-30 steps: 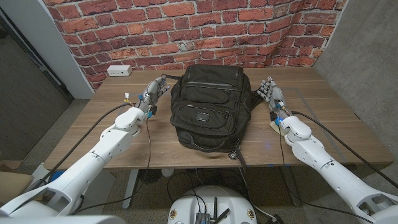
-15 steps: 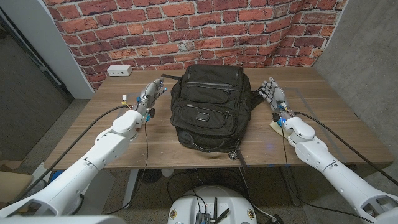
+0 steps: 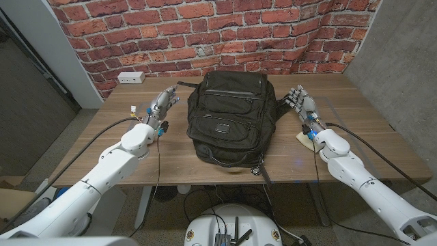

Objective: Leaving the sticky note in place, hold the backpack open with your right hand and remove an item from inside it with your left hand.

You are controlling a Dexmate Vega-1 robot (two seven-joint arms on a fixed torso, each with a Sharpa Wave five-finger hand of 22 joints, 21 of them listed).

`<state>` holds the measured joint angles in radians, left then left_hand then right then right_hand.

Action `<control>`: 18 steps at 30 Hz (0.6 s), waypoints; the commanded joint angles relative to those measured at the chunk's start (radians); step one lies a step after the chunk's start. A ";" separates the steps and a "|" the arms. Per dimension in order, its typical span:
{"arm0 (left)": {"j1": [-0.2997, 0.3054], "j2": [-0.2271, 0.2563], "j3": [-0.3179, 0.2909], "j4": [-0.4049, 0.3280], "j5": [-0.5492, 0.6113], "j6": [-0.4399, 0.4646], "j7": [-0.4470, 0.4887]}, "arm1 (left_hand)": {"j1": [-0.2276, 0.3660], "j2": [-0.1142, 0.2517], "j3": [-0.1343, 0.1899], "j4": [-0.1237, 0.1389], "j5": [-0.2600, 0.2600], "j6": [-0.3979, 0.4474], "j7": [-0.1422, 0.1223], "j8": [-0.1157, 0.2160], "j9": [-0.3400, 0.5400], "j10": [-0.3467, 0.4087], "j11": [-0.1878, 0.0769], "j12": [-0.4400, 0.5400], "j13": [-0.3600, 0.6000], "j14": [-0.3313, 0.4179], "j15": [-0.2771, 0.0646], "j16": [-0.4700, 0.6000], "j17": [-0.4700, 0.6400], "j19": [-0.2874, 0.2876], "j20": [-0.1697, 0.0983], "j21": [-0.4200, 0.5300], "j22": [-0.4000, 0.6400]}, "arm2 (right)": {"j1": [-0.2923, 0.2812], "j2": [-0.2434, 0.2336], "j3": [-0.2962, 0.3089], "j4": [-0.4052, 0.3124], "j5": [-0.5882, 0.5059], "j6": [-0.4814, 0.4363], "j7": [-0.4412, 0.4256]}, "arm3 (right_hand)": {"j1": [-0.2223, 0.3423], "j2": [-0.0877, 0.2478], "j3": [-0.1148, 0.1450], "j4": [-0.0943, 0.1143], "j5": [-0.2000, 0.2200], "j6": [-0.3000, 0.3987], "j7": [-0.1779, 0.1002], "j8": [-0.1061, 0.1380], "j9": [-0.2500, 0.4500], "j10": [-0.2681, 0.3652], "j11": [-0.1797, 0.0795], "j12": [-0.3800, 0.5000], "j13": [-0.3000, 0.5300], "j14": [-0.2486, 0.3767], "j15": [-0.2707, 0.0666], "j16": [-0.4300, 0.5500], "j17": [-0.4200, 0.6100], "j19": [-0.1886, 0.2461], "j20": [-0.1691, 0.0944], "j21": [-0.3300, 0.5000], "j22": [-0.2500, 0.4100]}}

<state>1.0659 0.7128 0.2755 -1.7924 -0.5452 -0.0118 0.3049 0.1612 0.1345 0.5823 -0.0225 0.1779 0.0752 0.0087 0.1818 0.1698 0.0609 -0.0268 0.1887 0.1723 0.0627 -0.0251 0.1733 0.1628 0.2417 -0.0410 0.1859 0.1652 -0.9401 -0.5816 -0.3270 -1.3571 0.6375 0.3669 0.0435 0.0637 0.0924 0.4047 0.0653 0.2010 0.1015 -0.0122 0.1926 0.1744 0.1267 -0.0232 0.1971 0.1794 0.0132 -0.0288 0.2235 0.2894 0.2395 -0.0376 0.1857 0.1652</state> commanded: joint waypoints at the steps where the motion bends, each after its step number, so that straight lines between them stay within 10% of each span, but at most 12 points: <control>1: -0.029 -0.012 0.007 0.038 0.007 -0.003 -0.022 | 0.015 0.001 0.002 -0.007 0.005 0.011 -0.002 0.004 0.004 0.009 -0.003 0.004 0.003 0.009 -0.004 0.002 0.003 0.008 -0.048 0.005 0.004 | -0.061 -0.038 0.007 -0.112 -0.051 0.002 -0.063 | 0.007 0.024 0.002 -0.010 0.006 0.003 -0.001 -0.003 0.003 0.009 0.002 0.000 0.005 0.007 -0.013 0.000 0.001 0.009 -0.011 0.005 0.001; 18: -0.080 -0.019 0.012 0.133 -0.006 -0.057 -0.099 | 0.017 0.004 0.008 -0.019 0.005 0.017 -0.004 0.005 0.004 0.015 -0.007 0.005 0.003 0.016 -0.009 0.003 0.003 0.012 -0.049 0.006 0.004 | -0.136 -0.078 0.013 -0.272 -0.149 -0.027 -0.168 | 0.014 0.025 0.003 -0.020 0.005 0.002 -0.002 -0.004 0.003 0.011 0.002 -0.001 0.005 0.009 -0.015 0.000 -0.002 0.014 -0.013 0.006 0.001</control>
<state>1.0111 0.6964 0.2848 -1.7073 -0.5420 -0.0300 0.2614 0.1689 0.1371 0.5876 -0.0363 0.1779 0.0849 0.0079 0.1818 0.1698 0.0663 -0.0323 0.1887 0.1724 0.0681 -0.0305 0.1733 0.1629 0.2416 -0.0410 0.1859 0.1651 -1.0099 -0.6207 -0.3209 -1.4966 0.5476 0.3563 -0.0686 0.0636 0.0924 0.4065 0.0513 0.2010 0.1015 -0.0122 0.1926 0.1744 0.1266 -0.0231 0.1971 0.1793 0.0186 -0.0339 0.2235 0.2876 0.2448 -0.0429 0.1857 0.1628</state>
